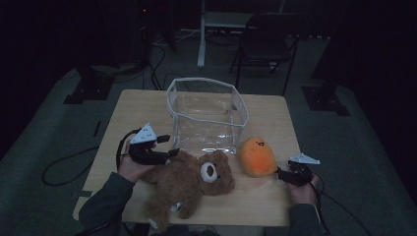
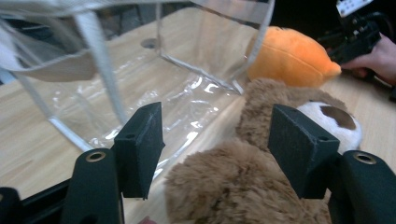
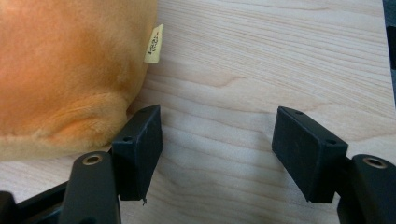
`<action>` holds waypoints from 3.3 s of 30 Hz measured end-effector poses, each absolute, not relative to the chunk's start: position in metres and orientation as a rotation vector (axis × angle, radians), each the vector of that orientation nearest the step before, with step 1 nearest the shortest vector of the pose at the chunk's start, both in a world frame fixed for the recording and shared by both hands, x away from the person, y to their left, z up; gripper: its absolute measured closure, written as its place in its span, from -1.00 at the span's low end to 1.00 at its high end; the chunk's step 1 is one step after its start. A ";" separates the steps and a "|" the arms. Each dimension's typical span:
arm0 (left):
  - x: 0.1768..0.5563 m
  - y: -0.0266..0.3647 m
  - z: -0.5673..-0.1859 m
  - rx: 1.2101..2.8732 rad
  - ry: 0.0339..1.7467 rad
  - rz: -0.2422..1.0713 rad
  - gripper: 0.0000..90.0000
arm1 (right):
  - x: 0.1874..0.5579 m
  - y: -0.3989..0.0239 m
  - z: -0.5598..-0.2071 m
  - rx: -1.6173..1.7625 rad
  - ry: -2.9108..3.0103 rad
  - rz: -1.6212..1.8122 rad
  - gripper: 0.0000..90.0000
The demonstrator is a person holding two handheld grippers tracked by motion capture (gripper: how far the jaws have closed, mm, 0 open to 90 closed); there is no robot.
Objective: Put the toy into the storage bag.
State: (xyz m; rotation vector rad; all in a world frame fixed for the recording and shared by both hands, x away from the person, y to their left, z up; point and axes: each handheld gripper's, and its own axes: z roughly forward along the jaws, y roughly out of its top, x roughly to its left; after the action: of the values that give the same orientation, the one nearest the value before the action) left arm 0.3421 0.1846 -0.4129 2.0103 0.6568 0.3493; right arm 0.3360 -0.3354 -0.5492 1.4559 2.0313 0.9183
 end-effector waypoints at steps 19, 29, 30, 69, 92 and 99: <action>0.333 0.139 -0.429 2.092 0.553 0.238 -0.24 | 0.334 -0.335 -0.549 1.448 2.040 0.923 -0.27; 0.327 0.110 -0.436 2.143 0.482 0.184 -0.24 | 0.333 -0.335 -0.549 1.448 2.041 0.922 -0.27; 0.326 0.107 -0.438 2.154 0.474 0.182 -0.24 | 0.333 -0.335 -0.549 1.448 2.041 0.922 -0.27; 0.353 0.084 -0.483 2.289 0.499 0.059 -0.68 | 0.333 -0.335 -0.549 1.443 2.046 0.924 -0.27; 0.339 0.117 -0.465 2.145 0.510 0.182 0.01 | 0.333 -0.335 -0.549 1.442 2.050 0.926 -0.27; 0.336 0.136 -0.456 2.073 0.538 0.200 0.01 | 0.332 -0.335 -0.549 1.442 2.049 0.925 -0.27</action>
State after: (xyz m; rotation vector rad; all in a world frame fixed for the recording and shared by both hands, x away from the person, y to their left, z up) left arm 0.3361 0.1357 -0.4558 2.0732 0.5383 0.1998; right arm 0.3325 -0.3347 -0.5491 1.4421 2.0490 0.9252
